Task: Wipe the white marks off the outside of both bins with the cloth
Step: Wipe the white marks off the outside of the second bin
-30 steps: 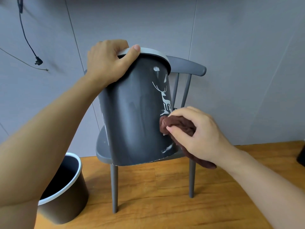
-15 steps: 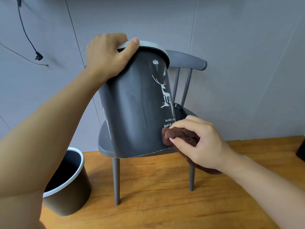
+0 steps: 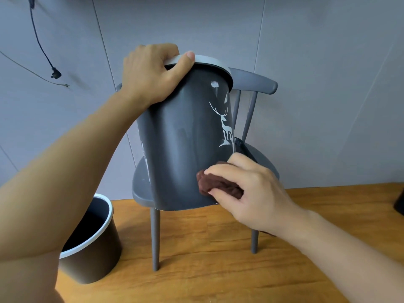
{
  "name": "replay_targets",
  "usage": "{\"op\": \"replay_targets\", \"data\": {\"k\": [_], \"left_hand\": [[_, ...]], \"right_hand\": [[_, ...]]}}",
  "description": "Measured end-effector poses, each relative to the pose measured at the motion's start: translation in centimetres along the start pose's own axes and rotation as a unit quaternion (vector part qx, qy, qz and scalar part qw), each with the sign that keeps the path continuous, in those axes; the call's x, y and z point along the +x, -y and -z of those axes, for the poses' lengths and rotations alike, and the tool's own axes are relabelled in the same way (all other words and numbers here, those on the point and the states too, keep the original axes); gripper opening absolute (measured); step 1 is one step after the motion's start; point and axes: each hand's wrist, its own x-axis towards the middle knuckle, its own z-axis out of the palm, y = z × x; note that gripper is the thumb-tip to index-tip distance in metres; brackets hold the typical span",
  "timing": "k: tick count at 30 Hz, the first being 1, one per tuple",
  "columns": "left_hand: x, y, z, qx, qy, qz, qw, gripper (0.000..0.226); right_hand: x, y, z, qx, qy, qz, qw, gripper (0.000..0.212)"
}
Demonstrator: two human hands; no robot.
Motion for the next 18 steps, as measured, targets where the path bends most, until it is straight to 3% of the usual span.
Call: {"op": "replay_targets", "data": {"k": [5, 8, 11, 18], "left_hand": [[-0.1, 0.1, 0.1, 0.010, 0.000, -0.030, 1.000, 0.057], [-0.1, 0.6, 0.1, 0.029, 0.002, -0.060, 0.998, 0.052], [-0.2, 1.0, 0.4, 0.031, 0.008, -0.116, 0.993, 0.040], [0.1, 0.8, 0.9, 0.023, 0.025, -0.126, 0.991, 0.025]], "right_hand": [[-0.6, -0.4, 1.4, 0.010, 0.142, 0.028, 0.989, 0.017], [-0.5, -1.7, 3.2, 0.098, 0.048, -0.034, 0.994, 0.016], [-0.1, -3.1, 4.0, 0.097, -0.045, -0.079, 0.991, 0.017], [0.0, -3.1, 2.5, 0.085, -0.063, -0.071, 0.992, 0.020]]}}
